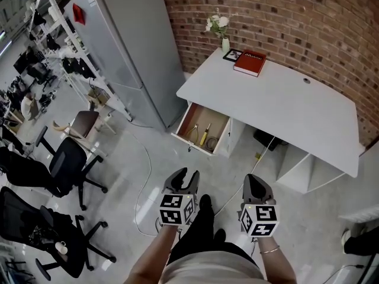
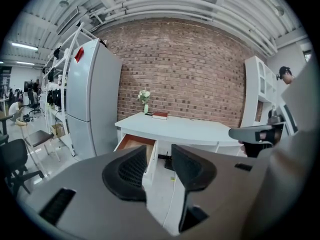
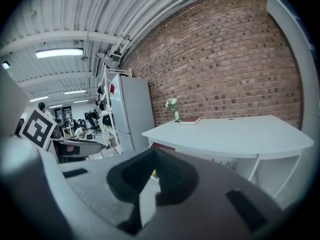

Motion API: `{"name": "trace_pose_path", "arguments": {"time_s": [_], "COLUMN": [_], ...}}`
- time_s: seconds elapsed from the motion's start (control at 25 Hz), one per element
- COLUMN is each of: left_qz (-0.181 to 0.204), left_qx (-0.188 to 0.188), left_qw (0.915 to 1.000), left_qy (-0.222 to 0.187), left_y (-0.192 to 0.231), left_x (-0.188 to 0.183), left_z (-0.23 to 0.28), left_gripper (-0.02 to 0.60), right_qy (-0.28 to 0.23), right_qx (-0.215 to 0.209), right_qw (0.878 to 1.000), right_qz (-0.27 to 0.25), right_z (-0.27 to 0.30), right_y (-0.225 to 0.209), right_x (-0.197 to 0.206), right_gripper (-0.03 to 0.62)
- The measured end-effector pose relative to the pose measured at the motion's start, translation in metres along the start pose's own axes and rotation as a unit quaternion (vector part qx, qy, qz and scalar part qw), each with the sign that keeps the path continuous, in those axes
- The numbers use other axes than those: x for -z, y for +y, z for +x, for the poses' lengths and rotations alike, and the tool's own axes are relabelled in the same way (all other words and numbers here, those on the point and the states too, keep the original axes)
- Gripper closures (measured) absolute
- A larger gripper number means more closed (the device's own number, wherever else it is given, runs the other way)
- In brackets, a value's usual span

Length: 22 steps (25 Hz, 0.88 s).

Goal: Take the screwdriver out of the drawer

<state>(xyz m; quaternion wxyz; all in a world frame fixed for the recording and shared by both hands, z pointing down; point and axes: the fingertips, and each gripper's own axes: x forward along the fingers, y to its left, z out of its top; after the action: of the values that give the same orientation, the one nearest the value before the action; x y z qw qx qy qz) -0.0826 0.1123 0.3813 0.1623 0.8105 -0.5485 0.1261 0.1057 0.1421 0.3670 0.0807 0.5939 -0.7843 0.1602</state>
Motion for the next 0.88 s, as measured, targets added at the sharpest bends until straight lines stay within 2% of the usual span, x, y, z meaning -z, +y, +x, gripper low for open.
{"name": "trace_pose_path", "arguments": {"time_s": [0.28,0.6,0.88], "left_qz": [-0.002,-0.002,0.004], "left_qx": [0.003,0.017,0.037], "left_qw": [0.9999,0.9996,0.9987], "left_qy": [0.013,0.022,0.036], "left_y": [0.022,0.062,0.096], "left_x": [-0.006,-0.023,-0.034], "left_z": [0.042,0.103,0.15], "left_gripper": [0.43,0.428,0.43], "right_qy": [0.011,0.015,0.023], "right_qx": [0.004,0.011,0.036], "right_qw": [1.0,1.0,0.999], "right_qz": [0.0,0.005,0.007], "right_z": [0.041,0.118,0.169], "right_y": [-0.003,0.003,0.004], "right_x": [-0.006,-0.025,-0.043], "right_gripper": [0.592,0.592,0.592]}}
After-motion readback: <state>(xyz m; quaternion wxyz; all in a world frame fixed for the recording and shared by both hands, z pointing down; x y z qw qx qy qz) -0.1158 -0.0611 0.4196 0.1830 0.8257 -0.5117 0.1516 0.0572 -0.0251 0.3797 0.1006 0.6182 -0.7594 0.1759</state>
